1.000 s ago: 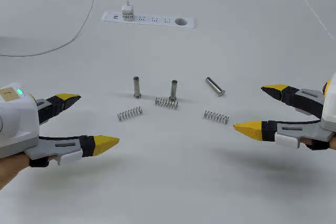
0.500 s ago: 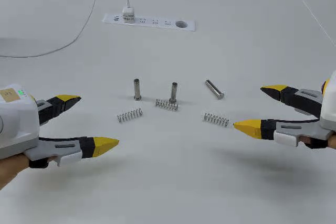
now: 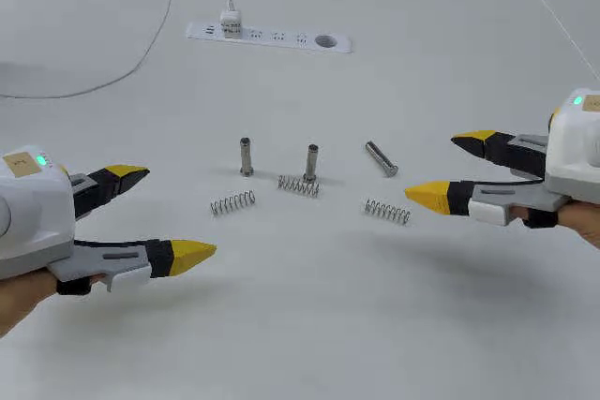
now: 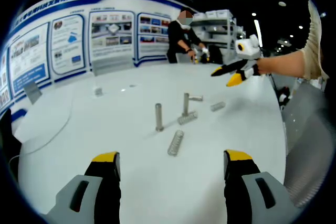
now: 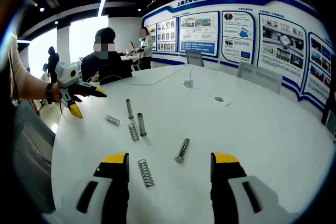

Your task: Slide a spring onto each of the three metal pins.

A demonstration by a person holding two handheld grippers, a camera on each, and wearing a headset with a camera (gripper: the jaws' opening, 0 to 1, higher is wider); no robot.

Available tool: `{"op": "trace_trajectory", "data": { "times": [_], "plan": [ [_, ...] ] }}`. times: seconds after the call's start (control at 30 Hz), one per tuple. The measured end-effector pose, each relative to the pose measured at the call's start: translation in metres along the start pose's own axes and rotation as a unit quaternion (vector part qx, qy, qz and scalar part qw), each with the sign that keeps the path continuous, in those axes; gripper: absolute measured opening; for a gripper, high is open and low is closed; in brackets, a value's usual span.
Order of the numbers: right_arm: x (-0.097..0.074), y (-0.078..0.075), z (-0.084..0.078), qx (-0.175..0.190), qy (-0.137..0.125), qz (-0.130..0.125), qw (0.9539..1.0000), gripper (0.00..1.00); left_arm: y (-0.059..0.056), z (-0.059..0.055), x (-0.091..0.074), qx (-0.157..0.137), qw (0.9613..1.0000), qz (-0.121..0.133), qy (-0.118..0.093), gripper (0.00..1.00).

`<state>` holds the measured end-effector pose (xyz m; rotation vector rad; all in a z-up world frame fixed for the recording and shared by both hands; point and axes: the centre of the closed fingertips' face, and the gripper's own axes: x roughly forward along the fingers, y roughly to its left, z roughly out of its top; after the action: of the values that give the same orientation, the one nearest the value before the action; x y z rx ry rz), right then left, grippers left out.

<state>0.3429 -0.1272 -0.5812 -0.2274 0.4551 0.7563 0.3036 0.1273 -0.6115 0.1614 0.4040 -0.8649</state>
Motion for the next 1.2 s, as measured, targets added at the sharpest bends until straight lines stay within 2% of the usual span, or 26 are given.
{"op": "trace_trajectory", "data": {
  "times": [0.27,0.87,1.2],
  "plan": [
    [0.022,-0.013,0.002,0.004,0.031,-0.015,0.9994,0.56,-0.001,-0.001,0.001,-0.001,1.0000,-0.001,0.001,0.82],
    [0.065,-0.024,0.007,0.025,0.075,-0.027,0.9965,0.39,0.000,-0.004,-0.001,-0.009,1.0000,0.003,0.001,0.80],
    [0.082,-0.031,-0.004,0.023,0.113,-0.047,0.9922,0.29,0.000,-0.005,0.000,-0.013,0.9999,0.003,0.002,0.78]
  ]
}}
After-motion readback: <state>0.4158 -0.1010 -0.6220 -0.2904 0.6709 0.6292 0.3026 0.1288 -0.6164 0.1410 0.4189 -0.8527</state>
